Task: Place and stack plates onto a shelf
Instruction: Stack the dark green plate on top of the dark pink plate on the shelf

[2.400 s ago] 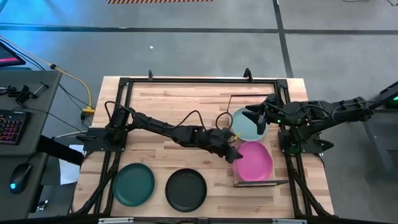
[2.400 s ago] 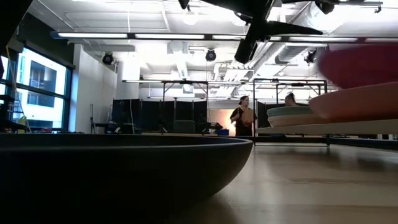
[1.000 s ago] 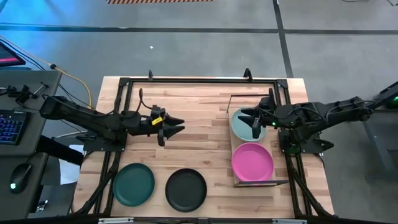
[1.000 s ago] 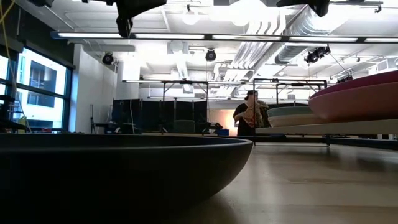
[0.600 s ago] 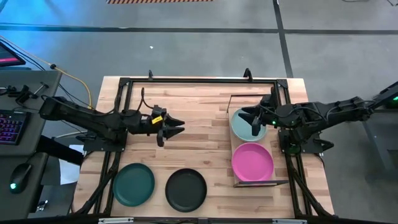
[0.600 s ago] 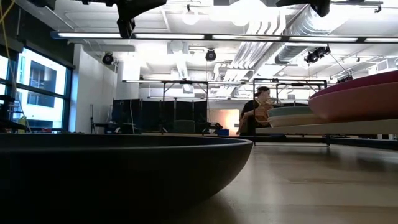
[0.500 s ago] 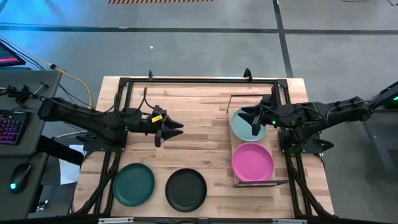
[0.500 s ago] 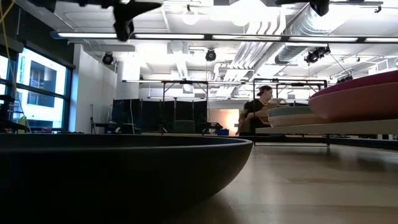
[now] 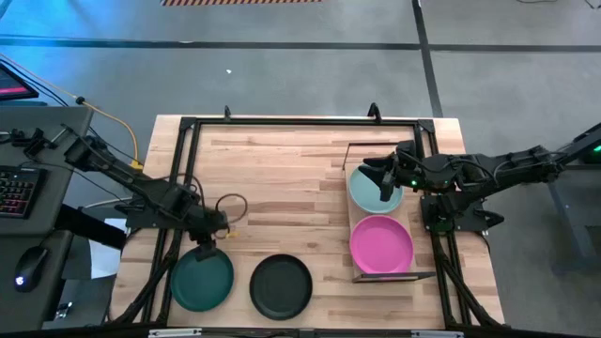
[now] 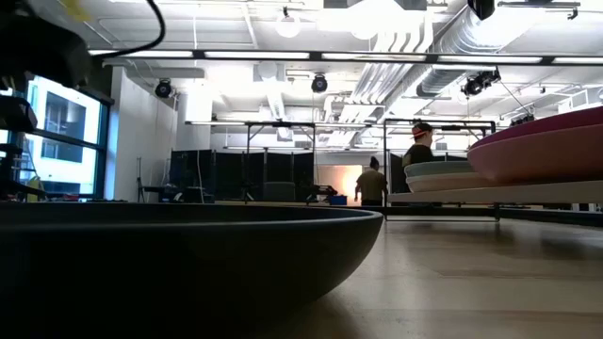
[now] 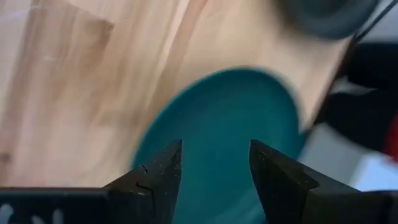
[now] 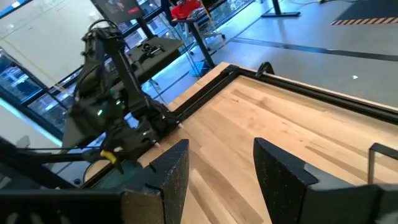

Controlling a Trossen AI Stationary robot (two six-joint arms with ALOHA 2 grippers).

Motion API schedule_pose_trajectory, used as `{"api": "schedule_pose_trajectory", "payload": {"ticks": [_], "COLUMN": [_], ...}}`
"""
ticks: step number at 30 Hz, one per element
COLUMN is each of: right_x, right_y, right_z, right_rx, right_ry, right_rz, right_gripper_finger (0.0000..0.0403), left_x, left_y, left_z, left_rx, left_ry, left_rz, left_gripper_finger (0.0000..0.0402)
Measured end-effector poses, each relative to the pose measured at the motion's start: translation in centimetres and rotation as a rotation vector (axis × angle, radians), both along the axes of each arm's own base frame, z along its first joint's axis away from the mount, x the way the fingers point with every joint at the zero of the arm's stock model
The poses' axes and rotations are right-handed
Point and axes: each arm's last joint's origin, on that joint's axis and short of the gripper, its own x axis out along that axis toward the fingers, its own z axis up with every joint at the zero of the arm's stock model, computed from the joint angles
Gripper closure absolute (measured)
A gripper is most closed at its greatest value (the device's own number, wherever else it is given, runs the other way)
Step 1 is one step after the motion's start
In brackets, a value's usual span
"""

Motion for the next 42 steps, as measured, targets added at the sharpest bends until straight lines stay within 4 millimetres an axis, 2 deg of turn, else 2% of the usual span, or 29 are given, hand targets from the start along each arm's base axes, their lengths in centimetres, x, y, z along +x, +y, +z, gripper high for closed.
{"api": "schedule_pose_trajectory", "payload": {"ticks": [7, 13, 21, 24, 27, 33, 39, 42], "right_x": [0.0, -0.1, -0.5, -0.5, -0.5, -0.6, -0.7, -0.7], "right_y": [-0.1, -0.1, -0.1, 0.0, 0.0, 0.0, 0.0, 0.0], "right_z": [0.0, -0.4, -1.3, -1.4, -1.6, -1.8, -1.9, -1.9], "right_rx": [-0.014, -0.044, -0.052, -0.047, -0.042, -0.047, -0.051, -0.051], "right_ry": [0.003, 0.052, 0.153, 0.173, 0.187, 0.217, 0.234, 0.234], "right_rz": [-0.025, -0.012, 0.02, 0.045, 0.064, 0.083, 0.083, 0.083], "right_gripper_finger": [0.0242, 0.0242, 0.0242, 0.0242, 0.0242, 0.0242, 0.0242, 0.0242], "left_x": [-0.1, 0.3, 1.2, 1.7, 1.8, 2.0, 1.7, 1.3], "left_y": [-1.4, -2.3, -2.9, -3.3, -3.3, -3.1, -2.1, -1.1], "left_z": [-1.2, -2.8, -5.3, -6.0, -6.2, -5.5, -4.2, -2.7], "left_rx": [0.249, 0.337, 0.39, 0.369, 0.37, 0.314, 0.289, 0.29], "left_ry": [-0.098, -0.064, 0.052, 0.069, 0.092, 0.079, 0.063, 0.063], "left_rz": [-0.233, -0.416, -0.457, -0.445, -0.384, -0.306, -0.167, -0.092], "left_gripper_finger": [0.0229, 0.0229, 0.0229, 0.0232, 0.0257, 0.0381, 0.0398, 0.0399]}}
